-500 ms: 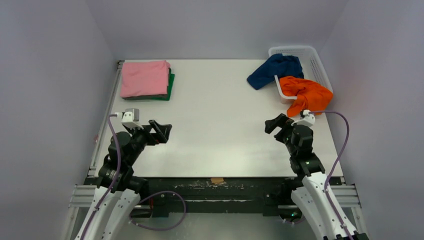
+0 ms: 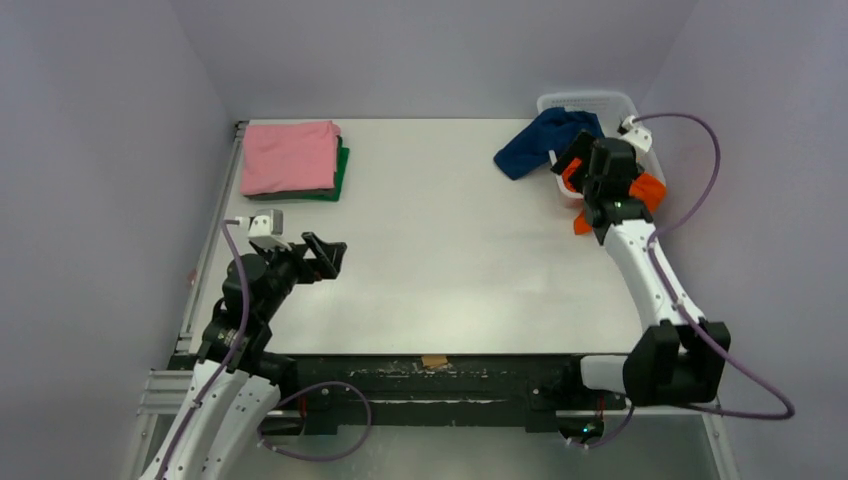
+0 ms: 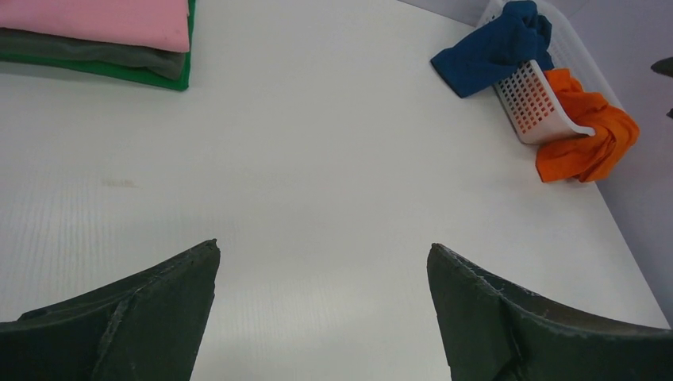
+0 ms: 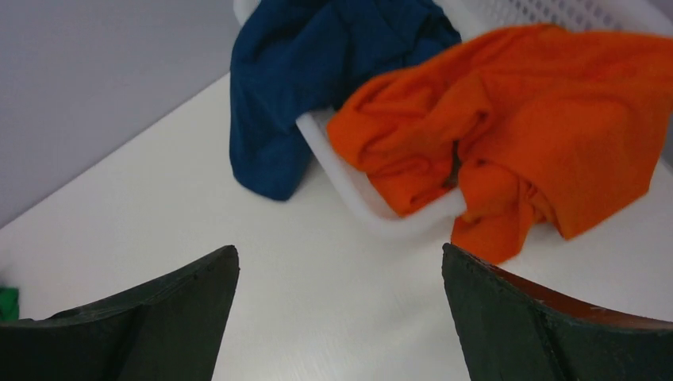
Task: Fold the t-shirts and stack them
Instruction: Grab crumpled tshirt from bin with the right arm
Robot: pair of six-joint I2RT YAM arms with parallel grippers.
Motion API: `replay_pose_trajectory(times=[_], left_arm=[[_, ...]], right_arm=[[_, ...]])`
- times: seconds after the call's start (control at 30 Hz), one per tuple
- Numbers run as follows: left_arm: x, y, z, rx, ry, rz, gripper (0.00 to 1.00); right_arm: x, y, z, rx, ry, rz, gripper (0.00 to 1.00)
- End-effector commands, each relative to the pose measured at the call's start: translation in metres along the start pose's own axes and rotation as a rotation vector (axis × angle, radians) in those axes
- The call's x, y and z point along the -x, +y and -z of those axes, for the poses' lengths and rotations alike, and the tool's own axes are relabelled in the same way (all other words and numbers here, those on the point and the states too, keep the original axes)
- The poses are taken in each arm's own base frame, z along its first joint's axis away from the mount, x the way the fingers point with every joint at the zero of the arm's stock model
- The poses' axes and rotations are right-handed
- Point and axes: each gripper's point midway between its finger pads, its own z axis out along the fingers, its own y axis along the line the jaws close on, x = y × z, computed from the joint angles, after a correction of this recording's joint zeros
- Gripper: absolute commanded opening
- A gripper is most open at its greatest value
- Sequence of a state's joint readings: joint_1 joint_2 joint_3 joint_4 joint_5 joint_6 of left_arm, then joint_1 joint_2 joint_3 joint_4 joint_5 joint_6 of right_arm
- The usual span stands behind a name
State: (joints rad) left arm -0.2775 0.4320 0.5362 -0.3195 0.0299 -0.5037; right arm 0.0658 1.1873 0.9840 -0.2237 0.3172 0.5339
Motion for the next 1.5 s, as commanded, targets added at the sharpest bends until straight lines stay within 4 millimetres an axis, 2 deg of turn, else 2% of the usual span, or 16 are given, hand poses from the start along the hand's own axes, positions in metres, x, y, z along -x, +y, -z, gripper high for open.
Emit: replay_pose_trajectory(times=[0.0,0.07,0.17,0.23,0.43,0.67,0.73,0.83,0.9,1.0,1.07,1.17,1.3,1.37,1.4,1.47], left_arm=[[0.022,-0.006,-0.006,-0.007,-0.060,-0.028,1.00],[0.022,-0.002,-0.007,0.014,-0.058,-0.033,1.00],[0.021,0.004,-0.009,0.047,-0.053,-0.046,1.00],[0.020,0.007,-0.010,0.063,-0.048,-0.049,1.00],[0.017,0.008,-0.018,0.063,-0.032,-0.052,1.00],[0.014,0.009,-0.023,0.073,-0.004,-0.052,1.00],[0.013,0.010,-0.022,0.078,-0.005,-0.051,1.00],[0.015,0.010,-0.020,0.079,-0.011,-0.048,1.00],[0.017,0.010,-0.019,0.080,-0.017,-0.042,1.00],[0.018,0.008,-0.016,0.076,-0.022,-0.031,1.00],[0.017,0.007,-0.015,0.069,-0.021,-0.025,1.00],[0.016,0.004,-0.012,0.056,-0.022,-0.010,1.00],[0.015,0.003,-0.005,0.050,-0.021,0.012,1.00],[0.014,0.002,-0.001,0.050,-0.021,0.024,1.00],[0.014,0.002,0.001,0.050,-0.021,0.032,1.00],[0.014,0.002,0.006,0.055,-0.025,0.047,1.00]], right_arm=[[0.055,0.016,-0.049,-0.032,-0.046,0.053,0.98],[0.060,0.025,-0.073,-0.047,-0.006,0.086,0.96],[0.069,0.010,-0.104,-0.117,0.056,0.127,0.94],[0.067,-0.002,-0.119,-0.141,0.110,0.181,0.93],[0.035,-0.046,-0.146,-0.227,0.284,0.327,0.92],[0.001,-0.055,-0.188,-0.190,0.371,0.335,0.78],[-0.004,-0.054,-0.194,-0.180,0.385,0.325,0.66],[0.004,-0.046,-0.191,-0.152,0.358,0.290,0.17],[0.029,-0.031,-0.178,-0.114,0.276,0.251,0.02],[0.086,-0.006,-0.142,-0.048,0.117,0.205,0.00],[0.129,0.014,-0.102,0.009,0.011,0.176,0.00],[0.167,0.054,-0.045,0.196,-0.071,0.164,0.00],[0.185,0.121,0.044,0.516,-0.125,0.214,0.00],[0.184,0.154,0.087,0.652,-0.142,0.258,0.00],[0.174,0.182,0.115,0.747,-0.139,0.289,0.00],[0.163,0.216,0.157,0.923,-0.126,0.315,0.00]])
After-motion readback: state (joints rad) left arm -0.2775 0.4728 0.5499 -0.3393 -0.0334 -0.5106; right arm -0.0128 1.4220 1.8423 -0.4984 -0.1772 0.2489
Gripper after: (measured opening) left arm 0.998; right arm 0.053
